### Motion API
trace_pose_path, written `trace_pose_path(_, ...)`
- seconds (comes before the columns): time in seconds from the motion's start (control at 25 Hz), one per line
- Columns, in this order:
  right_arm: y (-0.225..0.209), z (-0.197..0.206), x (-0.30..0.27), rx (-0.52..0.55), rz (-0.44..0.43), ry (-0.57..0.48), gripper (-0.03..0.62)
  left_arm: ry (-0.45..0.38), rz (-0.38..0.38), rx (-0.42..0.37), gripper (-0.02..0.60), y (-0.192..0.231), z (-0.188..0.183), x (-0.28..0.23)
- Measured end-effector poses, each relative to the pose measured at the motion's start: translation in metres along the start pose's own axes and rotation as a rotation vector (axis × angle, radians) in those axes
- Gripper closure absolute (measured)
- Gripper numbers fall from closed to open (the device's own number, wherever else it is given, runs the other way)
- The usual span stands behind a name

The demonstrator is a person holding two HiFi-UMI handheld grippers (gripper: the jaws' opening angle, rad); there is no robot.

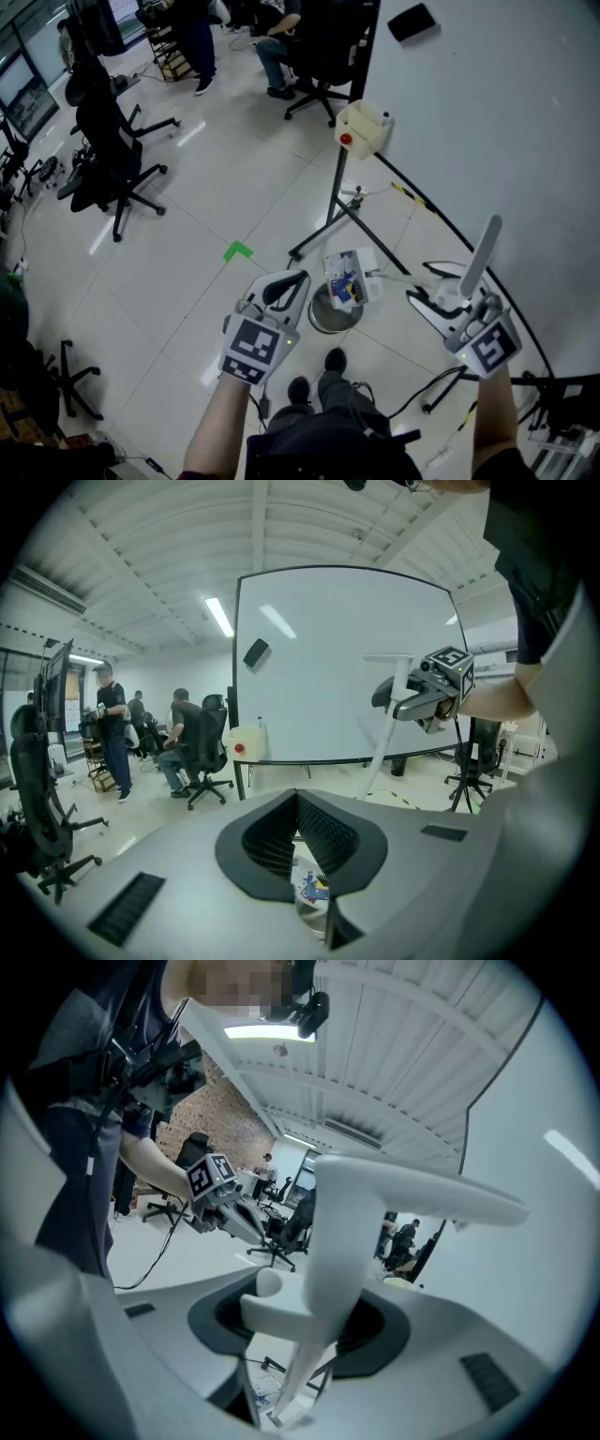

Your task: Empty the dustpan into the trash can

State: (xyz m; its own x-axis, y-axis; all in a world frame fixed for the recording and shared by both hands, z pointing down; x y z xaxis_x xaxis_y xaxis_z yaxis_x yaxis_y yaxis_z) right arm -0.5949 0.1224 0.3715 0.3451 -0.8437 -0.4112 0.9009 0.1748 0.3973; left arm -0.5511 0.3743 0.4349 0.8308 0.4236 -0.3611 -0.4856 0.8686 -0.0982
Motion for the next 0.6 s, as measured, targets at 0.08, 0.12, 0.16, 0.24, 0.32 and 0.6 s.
trace_pose_path(0.08, 0.010, -0.001, 0.002, -0.023, 0.003, 0.005, 0.391, -0.003, 0.002, -0.006, 0.583, -0.003, -0.002, 0.001)
trace_pose_path(0.12, 0.015, -0.003, 0.003, -0.018, 0.000, 0.000, 0.391, -0.006, 0.005, -0.010, 0.583, -0.004, -0.003, 0.001)
trace_pose_path(0.16, 0.020, -0.005, 0.003, -0.005, -0.006, -0.009, 0.391, -0.009, 0.009, -0.014, 0.583, -0.006, -0.005, 0.002)
trace_pose_path(0.24, 0.031, -0.010, 0.005, 0.032, -0.019, -0.030, 0.391, -0.015, 0.015, -0.022, 0.583, -0.009, -0.007, 0.004)
trace_pose_path(0.32, 0.041, -0.012, 0.008, 0.053, -0.023, -0.034, 0.391, -0.019, 0.018, -0.029, 0.583, -0.012, -0.009, 0.007)
trace_pose_path(0.6, 0.074, -0.006, 0.022, 0.096, 0.009, 0.022, 0.391, -0.027, 0.039, -0.056, 0.583, -0.024, -0.008, 0.025)
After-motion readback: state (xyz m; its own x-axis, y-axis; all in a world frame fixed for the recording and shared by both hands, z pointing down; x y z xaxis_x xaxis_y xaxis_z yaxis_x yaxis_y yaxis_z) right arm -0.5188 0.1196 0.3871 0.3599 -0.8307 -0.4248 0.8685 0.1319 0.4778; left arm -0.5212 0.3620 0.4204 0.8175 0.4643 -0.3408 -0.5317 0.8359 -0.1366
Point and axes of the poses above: the fingertips, and each gripper's own axes: x backward along the fingers, y to its left, z out of its underside, the point moved 7 cm from there along x, backward along the fingers, and after that the axes turned 5 degrees about -x, right-handed, at the moved point
